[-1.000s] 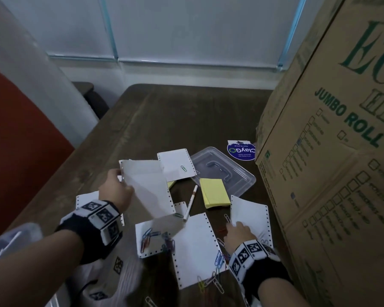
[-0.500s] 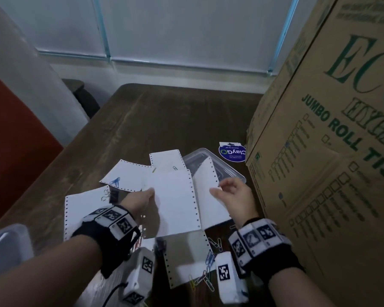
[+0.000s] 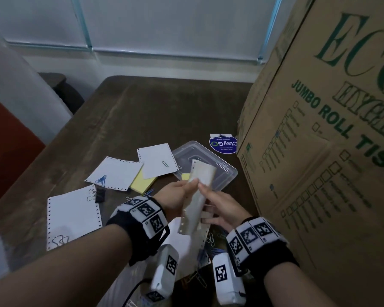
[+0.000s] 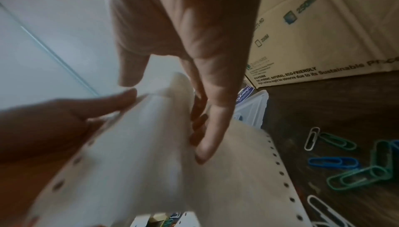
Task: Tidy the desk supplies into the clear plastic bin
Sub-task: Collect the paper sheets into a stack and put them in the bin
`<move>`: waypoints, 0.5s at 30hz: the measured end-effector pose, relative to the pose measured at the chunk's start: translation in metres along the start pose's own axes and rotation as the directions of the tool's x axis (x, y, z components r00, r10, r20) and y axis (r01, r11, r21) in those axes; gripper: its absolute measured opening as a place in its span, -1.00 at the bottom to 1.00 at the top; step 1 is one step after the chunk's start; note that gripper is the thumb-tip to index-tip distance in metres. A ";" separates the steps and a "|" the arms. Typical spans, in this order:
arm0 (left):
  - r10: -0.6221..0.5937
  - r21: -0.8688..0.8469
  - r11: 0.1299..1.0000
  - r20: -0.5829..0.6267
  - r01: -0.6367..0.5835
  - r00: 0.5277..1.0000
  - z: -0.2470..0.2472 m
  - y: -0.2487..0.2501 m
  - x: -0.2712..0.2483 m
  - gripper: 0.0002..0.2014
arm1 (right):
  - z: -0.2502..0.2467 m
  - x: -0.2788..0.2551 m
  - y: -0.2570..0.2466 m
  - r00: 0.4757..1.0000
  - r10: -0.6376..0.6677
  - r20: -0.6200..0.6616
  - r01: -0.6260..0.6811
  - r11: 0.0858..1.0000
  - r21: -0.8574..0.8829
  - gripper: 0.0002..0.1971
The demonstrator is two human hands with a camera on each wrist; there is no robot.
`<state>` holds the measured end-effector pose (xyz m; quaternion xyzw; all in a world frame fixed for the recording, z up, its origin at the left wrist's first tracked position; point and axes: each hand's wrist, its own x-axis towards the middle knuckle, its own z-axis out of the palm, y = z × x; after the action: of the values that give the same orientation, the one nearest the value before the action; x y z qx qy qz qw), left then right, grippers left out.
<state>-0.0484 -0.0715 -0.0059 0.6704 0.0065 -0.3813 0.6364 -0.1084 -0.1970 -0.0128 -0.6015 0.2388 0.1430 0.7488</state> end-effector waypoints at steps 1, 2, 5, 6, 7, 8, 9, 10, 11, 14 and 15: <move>-0.026 0.012 1.000 0.041 0.026 0.999 0.002 -0.001 0.003 -0.47 | 0.000 0.002 0.001 1.000 -0.004 0.005 0.004 1.000 0.024 -0.48; -0.049 0.013 0.999 0.073 0.049 0.996 0.004 -0.002 0.006 -0.42 | -0.001 0.004 0.001 1.000 -0.014 0.001 0.014 0.998 0.065 -0.47; -0.057 -0.028 0.998 0.085 0.060 0.995 0.008 0.003 0.009 -0.51 | -0.002 0.010 0.001 0.984 -0.077 -0.159 0.109 0.974 0.201 -0.64; -0.028 -0.017 0.999 0.056 0.029 0.998 0.009 0.005 0.009 -0.60 | -0.005 0.013 0.001 0.961 -0.073 -0.265 0.125 0.975 0.184 -0.66; 0.021 0.018 1.000 -0.015 -0.021 1.000 0.007 0.006 0.010 -0.70 | -0.009 0.017 0.002 0.933 -0.071 -0.353 0.126 0.983 0.137 -0.66; 0.071 0.076 0.995 -0.123 -0.062 0.990 0.003 0.006 0.014 -0.76 | -0.013 0.020 0.003 0.907 -0.066 -0.415 0.112 0.990 0.087 -0.66; 0.106 0.167 0.984 -0.238 -0.067 0.965 -0.004 0.004 0.020 -0.78 | -0.018 0.022 0.005 0.893 -0.057 -0.447 0.091 0.994 0.055 -0.69; 0.144 0.298 0.954 -0.345 -0.037 0.927 -0.013 0.002 0.024 -0.78 | -0.021 0.023 0.006 0.890 -0.052 -0.453 0.075 0.997 0.033 -0.77; 0.177 0.451 0.892 -0.412 0.031 0.894 -0.022 -0.001 0.029 -0.76 | -0.024 0.023 0.008 0.887 -0.055 -0.459 0.073 0.997 0.021 -0.85; 0.194 0.802 0.550 -0.393 0.232 0.899 -0.035 -0.009 0.039 -0.82 | -0.036 0.024 0.015 0.872 -0.064 -0.486 0.076 0.997 0.006 -0.81; 0.173 0.851 0.464 -0.359 0.245 0.917 -0.036 -0.011 0.043 -0.87 | -0.040 0.024 0.018 0.868 -0.064 -0.492 0.079 0.997 0.009 -0.76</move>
<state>-0.0054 -0.0586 -0.0414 0.9635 -0.0486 -0.1989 0.1727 -0.1042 -0.2329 -0.0473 -0.6157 0.4006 -0.0456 0.6770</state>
